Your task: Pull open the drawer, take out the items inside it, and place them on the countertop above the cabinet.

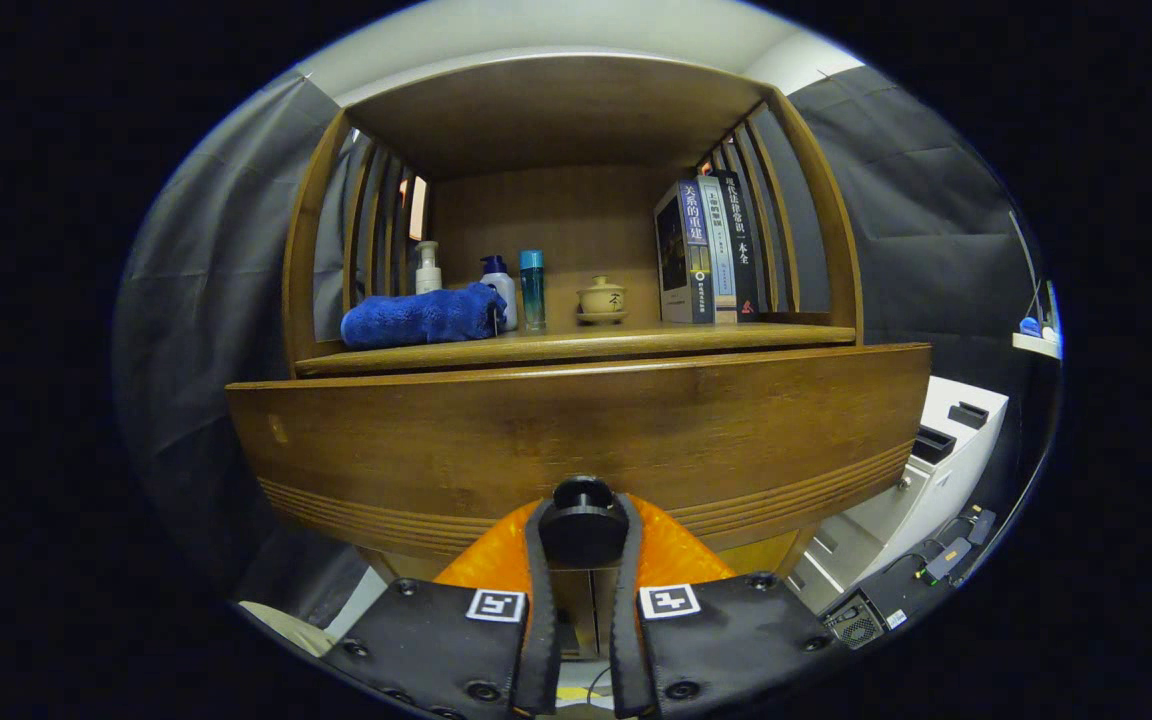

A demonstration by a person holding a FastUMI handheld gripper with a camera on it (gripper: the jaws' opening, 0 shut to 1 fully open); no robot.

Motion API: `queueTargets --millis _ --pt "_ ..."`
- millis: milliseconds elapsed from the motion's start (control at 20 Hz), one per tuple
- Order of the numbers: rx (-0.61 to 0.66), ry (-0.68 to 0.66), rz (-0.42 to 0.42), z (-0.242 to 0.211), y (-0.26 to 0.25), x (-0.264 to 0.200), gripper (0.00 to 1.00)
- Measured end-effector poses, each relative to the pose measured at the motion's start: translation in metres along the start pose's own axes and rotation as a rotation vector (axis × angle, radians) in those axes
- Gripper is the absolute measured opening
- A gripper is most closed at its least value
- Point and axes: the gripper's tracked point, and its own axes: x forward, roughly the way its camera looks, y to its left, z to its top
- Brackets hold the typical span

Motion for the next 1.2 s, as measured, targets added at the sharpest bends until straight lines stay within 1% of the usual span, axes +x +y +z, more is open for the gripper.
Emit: queueTargets --millis 400,1200 --pt "0.004 0.005 0.000 -0.010 0.001 -0.041 0.28" --pt "-0.011 0.009 0.007 -0.021 0.005 -0.076 0.28"
